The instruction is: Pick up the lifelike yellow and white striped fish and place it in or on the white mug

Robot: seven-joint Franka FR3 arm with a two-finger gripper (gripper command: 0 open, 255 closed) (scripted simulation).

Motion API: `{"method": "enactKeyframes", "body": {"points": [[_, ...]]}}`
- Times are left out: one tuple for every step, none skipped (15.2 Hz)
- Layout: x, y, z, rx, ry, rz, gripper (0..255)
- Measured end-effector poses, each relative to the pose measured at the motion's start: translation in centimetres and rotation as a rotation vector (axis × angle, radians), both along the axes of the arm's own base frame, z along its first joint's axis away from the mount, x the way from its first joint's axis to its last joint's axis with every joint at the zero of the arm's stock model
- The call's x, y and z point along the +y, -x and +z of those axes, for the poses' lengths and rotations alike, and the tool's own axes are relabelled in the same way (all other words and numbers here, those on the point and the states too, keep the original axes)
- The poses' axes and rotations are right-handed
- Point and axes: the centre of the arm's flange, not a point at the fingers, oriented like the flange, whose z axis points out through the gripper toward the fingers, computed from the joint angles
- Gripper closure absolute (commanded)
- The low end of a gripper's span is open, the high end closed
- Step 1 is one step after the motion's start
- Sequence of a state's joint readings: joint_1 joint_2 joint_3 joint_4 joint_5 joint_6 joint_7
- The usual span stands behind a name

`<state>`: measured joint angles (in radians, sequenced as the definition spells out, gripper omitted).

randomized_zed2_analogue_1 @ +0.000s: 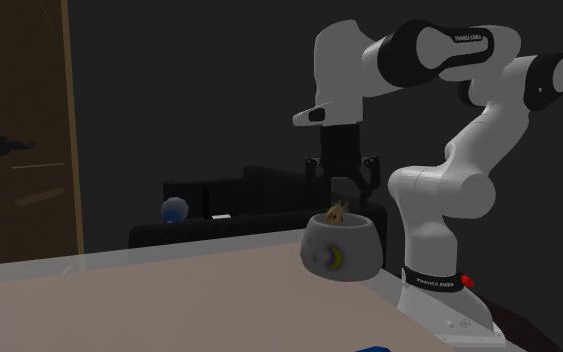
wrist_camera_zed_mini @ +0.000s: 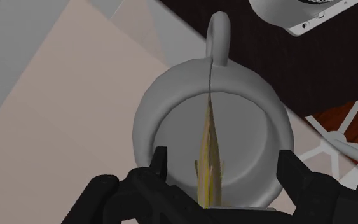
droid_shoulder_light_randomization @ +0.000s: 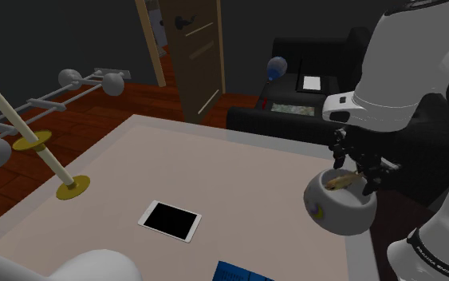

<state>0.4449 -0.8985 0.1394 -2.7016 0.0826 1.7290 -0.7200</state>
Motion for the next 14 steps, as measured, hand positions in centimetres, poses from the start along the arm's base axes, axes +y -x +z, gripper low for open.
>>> {"method": "enactKeyframes", "body": {"points": [[-0.1,0.1,-0.2,0.003,0.003,0.001,0],[-0.1,0.1,-0.5,0.008,0.006,0.002,0],[-0.2,0.1,-0.9,0.016,0.009,-0.003,0],[-0.1,0.0,-0.1,0.013,0.012,0.001,0],[-0.1,0.0,0.1,0.019,0.018,0.005,0],[0.0,0.2,0.9,0.03,0.024,0.002,0],[0.2,0.2,2.3,0.027,0.022,0.001,0],[0.1,0.1,3.2,0.023,0.019,0.005,0],[0.1,0.0,3.3,0.027,0.017,0.001,0],[0.1,0.0,3.7,0.023,0.012,-0.002,0],[0.1,0.0,3.6,0.024,0.011,-0.006,0],[0.1,0.0,3.9,0.021,0.009,-0.007,0],[0.1,0.0,3.8,0.022,0.008,-0.01,0],[0.1,0.0,3.9,0.023,0.009,-0.009,0]]}}
